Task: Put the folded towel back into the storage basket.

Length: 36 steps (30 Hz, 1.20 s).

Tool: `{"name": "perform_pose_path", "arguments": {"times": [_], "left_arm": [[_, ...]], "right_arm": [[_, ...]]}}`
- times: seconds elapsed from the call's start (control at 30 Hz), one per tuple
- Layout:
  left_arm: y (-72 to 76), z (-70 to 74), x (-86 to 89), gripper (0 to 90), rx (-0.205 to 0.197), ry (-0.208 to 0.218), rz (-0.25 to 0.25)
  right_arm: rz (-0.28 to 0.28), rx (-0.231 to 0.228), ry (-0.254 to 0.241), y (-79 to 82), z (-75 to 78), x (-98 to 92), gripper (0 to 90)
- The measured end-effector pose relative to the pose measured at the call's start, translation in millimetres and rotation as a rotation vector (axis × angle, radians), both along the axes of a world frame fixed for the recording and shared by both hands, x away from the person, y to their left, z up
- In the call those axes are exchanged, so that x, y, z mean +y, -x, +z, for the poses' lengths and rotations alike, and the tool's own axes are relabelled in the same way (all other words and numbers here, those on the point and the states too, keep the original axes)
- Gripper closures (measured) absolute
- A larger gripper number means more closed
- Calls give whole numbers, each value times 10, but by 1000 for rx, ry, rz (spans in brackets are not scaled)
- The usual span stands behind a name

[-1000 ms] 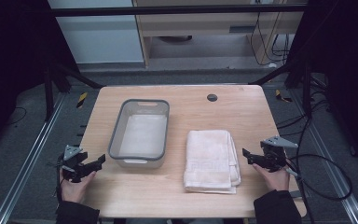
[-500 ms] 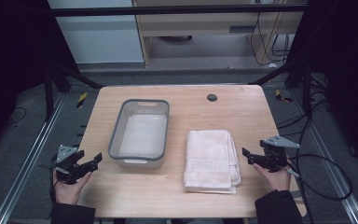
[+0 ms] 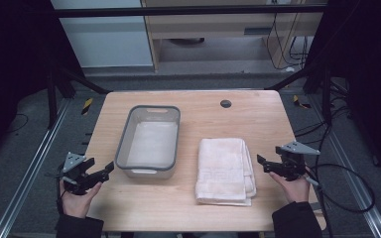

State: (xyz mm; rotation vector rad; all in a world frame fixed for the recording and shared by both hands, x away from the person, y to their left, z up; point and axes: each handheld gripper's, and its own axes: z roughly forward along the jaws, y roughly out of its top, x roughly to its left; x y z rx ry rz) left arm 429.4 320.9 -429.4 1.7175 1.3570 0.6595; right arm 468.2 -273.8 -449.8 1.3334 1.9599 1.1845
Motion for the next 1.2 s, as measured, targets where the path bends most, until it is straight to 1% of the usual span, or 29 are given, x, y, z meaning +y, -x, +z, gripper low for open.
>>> {"name": "perform_pose_path", "arguments": {"times": [0.1,0.13,0.2,0.23,0.3,0.43,0.53,0.6,0.67,0.7,0.77,0.83,0.9,0.93,1.03,1.1,1.2], "left_arm": [[-15,7,-54,236,-4,-2,-15],[-21,14,-69,237,-4,-8,-21],[-34,24,-98,246,-5,-7,-29],[-34,24,-98,250,-5,-7,-29],[-42,35,-115,260,-5,-13,-32],[-83,74,-153,264,-2,-8,-40],[-97,106,-180,264,-7,-5,-46],[-121,151,-240,264,-15,1,-58],[-137,177,-292,264,-19,-3,-70],[-137,177,-292,264,-19,-3,-70],[-158,211,-384,264,-25,-15,-88],[-172,235,-445,260,-30,-12,-93],[-184,255,-507,259,-34,-8,-101],[-184,255,-507,260,-34,-8,-101],[-203,287,-634,260,-52,-8,-118],[-207,294,-664,260,-54,-10,-123],[-221,308,-788,260,-64,-7,-139]], "right_arm": [[8,0,-8,-13,13,12,195],[10,2,-7,-20,20,17,195],[12,-1,-24,-34,35,27,196],[15,-5,-21,-42,39,28,196],[15,1,-25,-44,53,37,197],[28,-17,-11,-69,111,65,206],[26,-28,-17,-84,158,63,209],[26,-35,-20,-99,193,59,210],[28,-41,-21,-111,232,60,210],[28,-41,-21,-111,232,60,210],[29,-50,-37,-129,283,70,209],[31,-52,-43,-139,316,83,210],[35,-58,-37,-153,343,100,212],[37,-59,-36,-157,356,109,214],[46,-66,-34,-170,388,135,221],[48,-67,-33,-175,397,141,223],[56,-72,-35,-196,424,169,228]]}}
